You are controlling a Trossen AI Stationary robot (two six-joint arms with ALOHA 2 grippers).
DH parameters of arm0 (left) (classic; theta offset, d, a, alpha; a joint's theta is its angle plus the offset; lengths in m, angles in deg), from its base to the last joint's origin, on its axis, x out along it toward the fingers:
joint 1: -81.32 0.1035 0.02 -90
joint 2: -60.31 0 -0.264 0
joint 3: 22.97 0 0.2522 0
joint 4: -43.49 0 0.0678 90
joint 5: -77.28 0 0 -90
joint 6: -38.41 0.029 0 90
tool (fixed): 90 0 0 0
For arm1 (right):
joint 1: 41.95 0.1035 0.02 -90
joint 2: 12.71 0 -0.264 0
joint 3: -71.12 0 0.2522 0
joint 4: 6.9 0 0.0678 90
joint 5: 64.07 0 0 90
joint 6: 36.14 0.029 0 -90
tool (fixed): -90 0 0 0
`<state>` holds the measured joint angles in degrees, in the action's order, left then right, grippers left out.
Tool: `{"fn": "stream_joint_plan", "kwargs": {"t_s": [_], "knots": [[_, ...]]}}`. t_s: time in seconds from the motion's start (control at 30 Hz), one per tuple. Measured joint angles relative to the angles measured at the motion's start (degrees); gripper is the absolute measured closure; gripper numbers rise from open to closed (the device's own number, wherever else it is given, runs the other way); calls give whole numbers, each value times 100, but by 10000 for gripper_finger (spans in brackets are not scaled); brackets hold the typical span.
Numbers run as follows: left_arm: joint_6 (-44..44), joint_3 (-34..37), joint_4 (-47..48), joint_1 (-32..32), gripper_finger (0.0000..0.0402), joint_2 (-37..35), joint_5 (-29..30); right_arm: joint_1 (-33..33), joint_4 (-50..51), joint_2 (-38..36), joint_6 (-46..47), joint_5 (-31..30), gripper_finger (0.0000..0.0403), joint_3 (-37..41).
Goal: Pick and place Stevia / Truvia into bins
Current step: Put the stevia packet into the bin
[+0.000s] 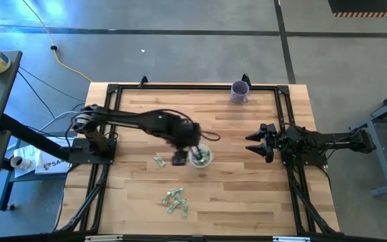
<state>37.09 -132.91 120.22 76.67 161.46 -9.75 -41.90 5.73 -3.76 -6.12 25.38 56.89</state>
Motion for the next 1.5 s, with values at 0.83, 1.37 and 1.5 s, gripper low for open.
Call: {"fn": "stream_joint_plan", "kwargs": {"t_s": [0.83,1.37,1.5], "knots": [[1538,5203,-3140,-322,271,-955,-216,1,2,80,-1,11,132,0],[801,2113,-4344,-236,380,-792,-466,0,2,79,-1,10,132,1],[784,2158,-4435,-244,330,-136,-117,1,2,85,0,9,132,2]]}}
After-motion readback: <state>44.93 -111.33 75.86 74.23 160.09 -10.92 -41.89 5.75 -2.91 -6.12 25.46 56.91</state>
